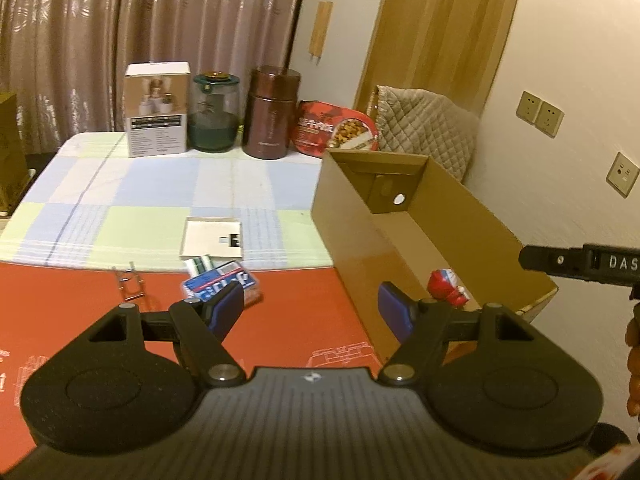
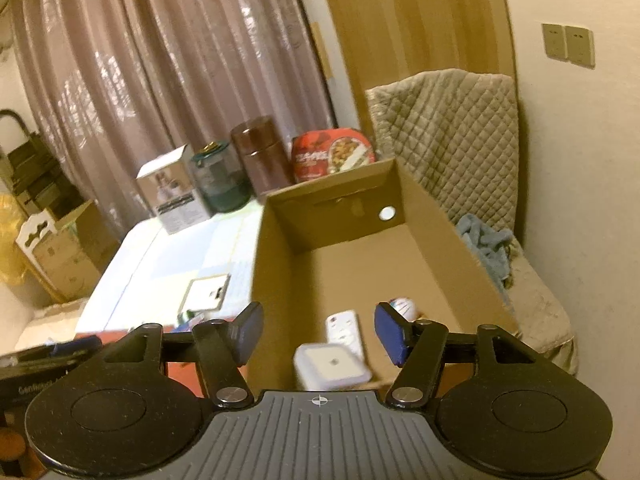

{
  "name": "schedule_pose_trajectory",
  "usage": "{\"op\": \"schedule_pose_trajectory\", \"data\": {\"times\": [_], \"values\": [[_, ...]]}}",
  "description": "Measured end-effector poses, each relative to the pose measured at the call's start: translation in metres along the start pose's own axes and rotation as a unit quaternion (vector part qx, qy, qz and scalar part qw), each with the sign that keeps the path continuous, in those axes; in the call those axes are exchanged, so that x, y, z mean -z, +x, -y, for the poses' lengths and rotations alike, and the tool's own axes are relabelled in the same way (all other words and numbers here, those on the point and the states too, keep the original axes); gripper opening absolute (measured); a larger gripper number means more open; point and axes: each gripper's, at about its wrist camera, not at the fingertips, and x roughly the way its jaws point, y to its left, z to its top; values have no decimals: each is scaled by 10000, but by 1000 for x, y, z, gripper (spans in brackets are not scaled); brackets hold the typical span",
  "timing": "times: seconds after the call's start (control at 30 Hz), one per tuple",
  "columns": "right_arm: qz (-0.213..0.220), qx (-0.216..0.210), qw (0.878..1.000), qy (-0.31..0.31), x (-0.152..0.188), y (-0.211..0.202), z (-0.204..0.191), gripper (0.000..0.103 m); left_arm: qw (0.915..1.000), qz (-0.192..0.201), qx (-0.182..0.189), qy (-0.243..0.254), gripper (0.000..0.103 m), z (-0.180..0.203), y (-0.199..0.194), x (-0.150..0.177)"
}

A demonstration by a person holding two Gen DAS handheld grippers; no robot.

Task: Organize rigid objects
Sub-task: 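Move both tools back over the table toward the blue box and wire stand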

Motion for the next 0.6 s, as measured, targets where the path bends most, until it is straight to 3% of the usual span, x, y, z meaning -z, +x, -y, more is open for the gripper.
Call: {"op": "schedule_pose_trajectory", "data": {"times": [0.6], "values": [[-190, -270, 9978, -568, 29, 6, -75, 62, 9980, 176, -611, 8, 71, -54, -57, 10]]}}
